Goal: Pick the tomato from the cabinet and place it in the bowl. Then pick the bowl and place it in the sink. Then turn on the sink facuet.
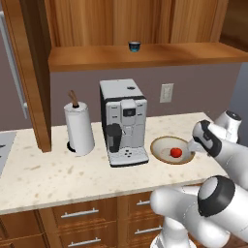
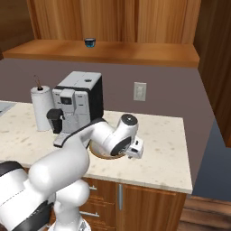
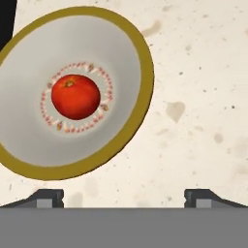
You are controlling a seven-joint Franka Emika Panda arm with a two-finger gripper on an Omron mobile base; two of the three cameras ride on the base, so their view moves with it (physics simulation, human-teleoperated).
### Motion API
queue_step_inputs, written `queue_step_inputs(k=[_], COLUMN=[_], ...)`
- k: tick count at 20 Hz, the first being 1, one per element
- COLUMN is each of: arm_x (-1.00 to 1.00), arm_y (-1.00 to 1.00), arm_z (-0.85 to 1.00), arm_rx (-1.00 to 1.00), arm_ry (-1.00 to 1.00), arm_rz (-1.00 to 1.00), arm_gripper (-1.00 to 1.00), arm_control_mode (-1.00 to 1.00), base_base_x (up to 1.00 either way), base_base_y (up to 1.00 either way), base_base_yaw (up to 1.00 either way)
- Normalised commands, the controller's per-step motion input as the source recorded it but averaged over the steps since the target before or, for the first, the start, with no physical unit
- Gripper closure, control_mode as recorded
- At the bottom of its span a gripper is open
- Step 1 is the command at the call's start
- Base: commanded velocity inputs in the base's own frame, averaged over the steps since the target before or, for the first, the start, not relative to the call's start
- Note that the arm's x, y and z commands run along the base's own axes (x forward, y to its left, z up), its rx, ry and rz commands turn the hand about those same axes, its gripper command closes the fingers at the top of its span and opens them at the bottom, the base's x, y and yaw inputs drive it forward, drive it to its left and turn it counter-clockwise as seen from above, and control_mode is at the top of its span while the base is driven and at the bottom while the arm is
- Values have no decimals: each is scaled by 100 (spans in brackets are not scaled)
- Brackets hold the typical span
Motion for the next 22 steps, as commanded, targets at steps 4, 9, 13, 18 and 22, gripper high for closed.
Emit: queue_step_inputs(k=[4, 9, 13, 18, 22], arm_x=[0, 1, 19, 19, 20], arm_y=[-1, 0, 5, 2, 3], arm_z=[-11, -14, -11, -11, -16], arm_rx=[13, 13, 3, 1, 0], arm_ry=[1, 0, 2, 2, 2], arm_rz=[0, 0, 0, 0, 0], arm_gripper=[-100, -100, -100, -100, -100], arm_control_mode=[-100, -100, -100, -100, -100], base_base_x=[0, 0, 0, 0, 0], base_base_y=[0, 0, 0, 0, 0], base_base_yaw=[0, 0, 0, 0, 0])
